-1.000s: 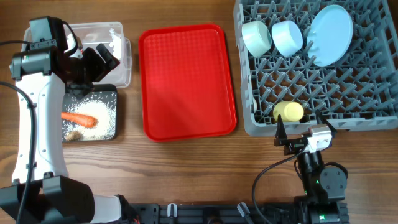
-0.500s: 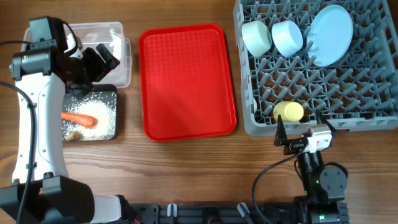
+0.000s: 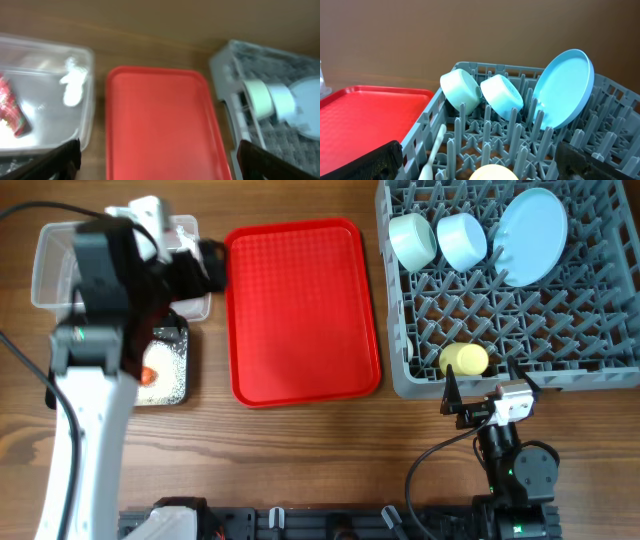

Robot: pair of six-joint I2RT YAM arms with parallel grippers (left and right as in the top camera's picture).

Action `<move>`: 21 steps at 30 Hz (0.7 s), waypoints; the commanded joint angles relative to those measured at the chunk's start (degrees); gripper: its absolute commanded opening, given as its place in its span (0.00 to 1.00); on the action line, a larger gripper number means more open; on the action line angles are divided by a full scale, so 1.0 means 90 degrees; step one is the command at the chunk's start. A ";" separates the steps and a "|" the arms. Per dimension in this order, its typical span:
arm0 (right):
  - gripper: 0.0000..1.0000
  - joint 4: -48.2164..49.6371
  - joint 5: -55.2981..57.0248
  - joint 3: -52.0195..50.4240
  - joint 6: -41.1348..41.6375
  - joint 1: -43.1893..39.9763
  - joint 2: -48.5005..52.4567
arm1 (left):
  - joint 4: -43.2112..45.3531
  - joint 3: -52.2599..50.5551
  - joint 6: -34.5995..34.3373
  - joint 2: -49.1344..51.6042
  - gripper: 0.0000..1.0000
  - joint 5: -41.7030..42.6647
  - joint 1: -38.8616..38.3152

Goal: Sort waste into correct bins and load items into the dishwasher rack

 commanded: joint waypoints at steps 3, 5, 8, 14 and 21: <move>1.00 0.0032 -0.0102 -0.0051 0.0112 -0.0027 -0.0095 | 0.2038 -0.2436 0.0709 -0.1841 1.00 -0.0041 -0.0131; 1.00 0.0034 -0.0102 -0.0051 0.0112 -0.0027 -0.0095 | 0.2669 -0.3342 0.0712 -0.2560 1.00 -0.0044 -0.0100; 1.00 0.0032 -0.0102 -0.0051 0.0112 -0.0027 -0.0095 | 0.3400 -0.4614 0.0665 -0.3631 1.00 -0.0041 0.0036; 1.00 0.0032 -0.0102 -0.0051 0.0114 -0.0027 -0.0095 | 0.4274 -0.6603 0.0447 -0.5615 1.00 -0.0044 0.0226; 1.00 0.0034 -0.0102 -0.0051 0.0112 -0.0027 -0.0095 | 0.4520 -0.7924 0.0376 -0.7346 1.00 -0.0063 0.0374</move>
